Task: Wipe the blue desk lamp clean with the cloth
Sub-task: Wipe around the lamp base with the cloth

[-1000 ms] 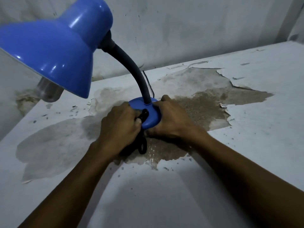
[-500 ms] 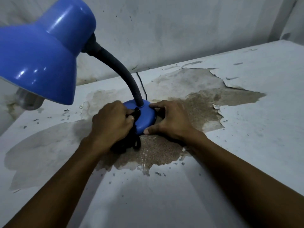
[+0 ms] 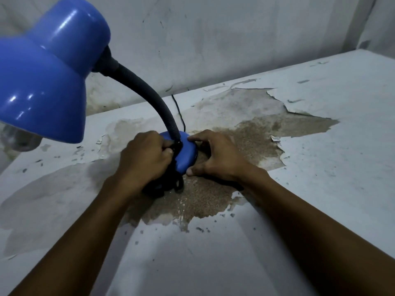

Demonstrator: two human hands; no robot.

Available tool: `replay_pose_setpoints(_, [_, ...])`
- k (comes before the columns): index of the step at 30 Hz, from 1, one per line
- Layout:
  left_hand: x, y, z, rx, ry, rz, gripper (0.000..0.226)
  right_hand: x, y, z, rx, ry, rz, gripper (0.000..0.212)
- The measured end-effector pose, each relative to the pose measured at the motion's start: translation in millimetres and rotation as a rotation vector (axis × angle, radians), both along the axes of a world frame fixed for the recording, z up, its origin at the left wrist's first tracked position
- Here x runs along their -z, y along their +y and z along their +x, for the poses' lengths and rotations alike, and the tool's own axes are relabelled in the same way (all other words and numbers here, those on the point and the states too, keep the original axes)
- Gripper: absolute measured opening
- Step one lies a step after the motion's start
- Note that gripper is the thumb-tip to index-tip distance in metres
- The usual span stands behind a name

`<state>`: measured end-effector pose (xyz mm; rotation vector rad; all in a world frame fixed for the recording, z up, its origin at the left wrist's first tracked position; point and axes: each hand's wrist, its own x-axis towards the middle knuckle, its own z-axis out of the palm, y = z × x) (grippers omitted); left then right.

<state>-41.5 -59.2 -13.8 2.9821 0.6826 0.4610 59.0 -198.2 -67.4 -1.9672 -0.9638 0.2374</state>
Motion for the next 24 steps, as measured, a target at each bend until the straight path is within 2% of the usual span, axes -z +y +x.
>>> replay_pose_setpoints(3, [3, -18, 4, 0.102, -0.016, 0.036, 0.028, 2, 1, 0, -0.010, -0.014, 0.022, 0.084])
replay_pose_setpoints(7, [4, -23, -34, 0.210, -0.032, 0.025, 0.033, 3, 1, 1, -0.006, -0.012, 0.004, 0.086])
replay_pose_setpoints(13, [13, 15, -69, -0.093, -0.090, -0.101, 0.029, 3, 0, 3, -0.022, -0.042, -0.047, 0.086])
replay_pose_setpoints(17, [10, 51, -44, -0.225, -0.082, -0.248, 0.027, 3, 0, 2, -0.026, -0.067, -0.061, 0.086])
replay_pose_setpoints(20, [-2, 68, -13, -0.111, -0.062, -0.269, 0.021, -1, -1, -4, -0.006, -0.087, -0.084, 0.089])
replay_pose_setpoints(24, [-12, 73, 21, 0.130, 0.098, -0.190, 0.031, -7, 4, -21, 0.046, -0.202, -0.181, 0.093])
